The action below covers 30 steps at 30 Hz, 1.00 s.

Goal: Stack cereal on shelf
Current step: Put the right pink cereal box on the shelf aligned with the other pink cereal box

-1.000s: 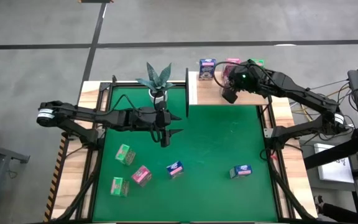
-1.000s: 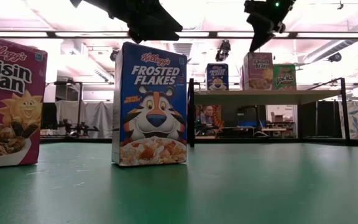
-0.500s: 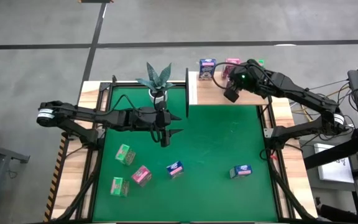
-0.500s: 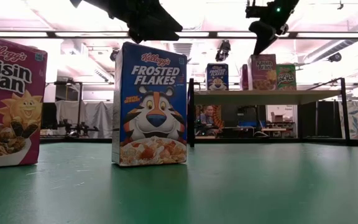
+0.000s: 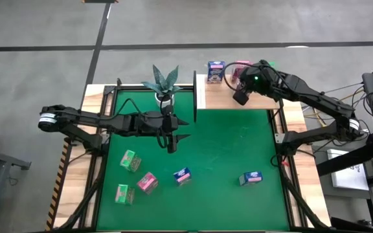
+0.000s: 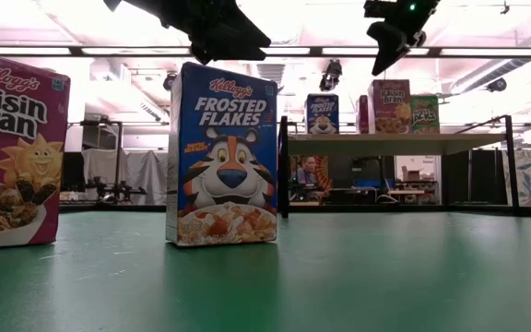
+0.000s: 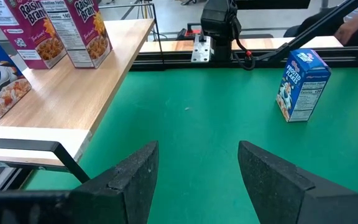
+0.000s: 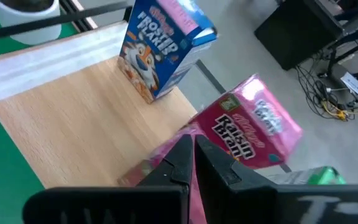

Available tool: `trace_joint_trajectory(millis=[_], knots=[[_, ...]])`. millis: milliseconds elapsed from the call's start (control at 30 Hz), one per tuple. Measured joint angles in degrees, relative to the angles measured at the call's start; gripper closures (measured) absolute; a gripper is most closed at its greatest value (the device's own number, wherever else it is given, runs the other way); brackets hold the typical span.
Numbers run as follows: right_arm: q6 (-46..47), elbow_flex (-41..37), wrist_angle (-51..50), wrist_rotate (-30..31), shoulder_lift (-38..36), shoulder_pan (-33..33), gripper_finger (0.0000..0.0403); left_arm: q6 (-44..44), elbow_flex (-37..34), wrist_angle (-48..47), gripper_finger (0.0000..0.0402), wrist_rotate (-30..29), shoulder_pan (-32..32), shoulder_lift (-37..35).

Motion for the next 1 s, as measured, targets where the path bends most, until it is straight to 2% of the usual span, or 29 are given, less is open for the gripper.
trace_joint_trajectory(millis=[100,167,333,400,500,667,833,1000], knots=[[0.94,1.04,-0.98,-0.55,-0.62,0.04,0.0394,0.0,0.0,0.0,0.0198,0.0,0.0,0.0],[2.08,1.94,-3.0,-3.11,-1.21,0.23,0.0394,0.0,0.0,0.0,0.0198,-0.01,0.0,0.0],[5.14,1.86,-8.11,-20.34,-3.64,0.39,0.0394,0.52,0.0,-0.02,0.0198,-0.02,0.0,0.0],[6.71,0.62,-9.81,-22.92,-4.43,0.45,0.0394,0.59,0.0,-0.02,0.0198,-0.02,0.0,0.0],[8.53,-2.76,-10.92,-19.85,-5.47,0.64,0.0394,0.61,0.0,-0.02,0.0198,-0.02,0.0,0.0],[8.76,-9.71,-7.42,-7.04,-6.26,0.63,0.0394,0.61,0.0,-0.03,0.0198,-0.02,0.0,0.0],[4.14,-15.73,0.1,-1.82,-6.22,0.66,0.0394,0.61,0.0,-0.04,0.0198,0.0,0.0,0.0],[1.36,-18.62,4.2,2.43,-6.17,0.63,0.0394,0.62,0.0,-0.02,0.0198,-0.02,0.0,0.0]])
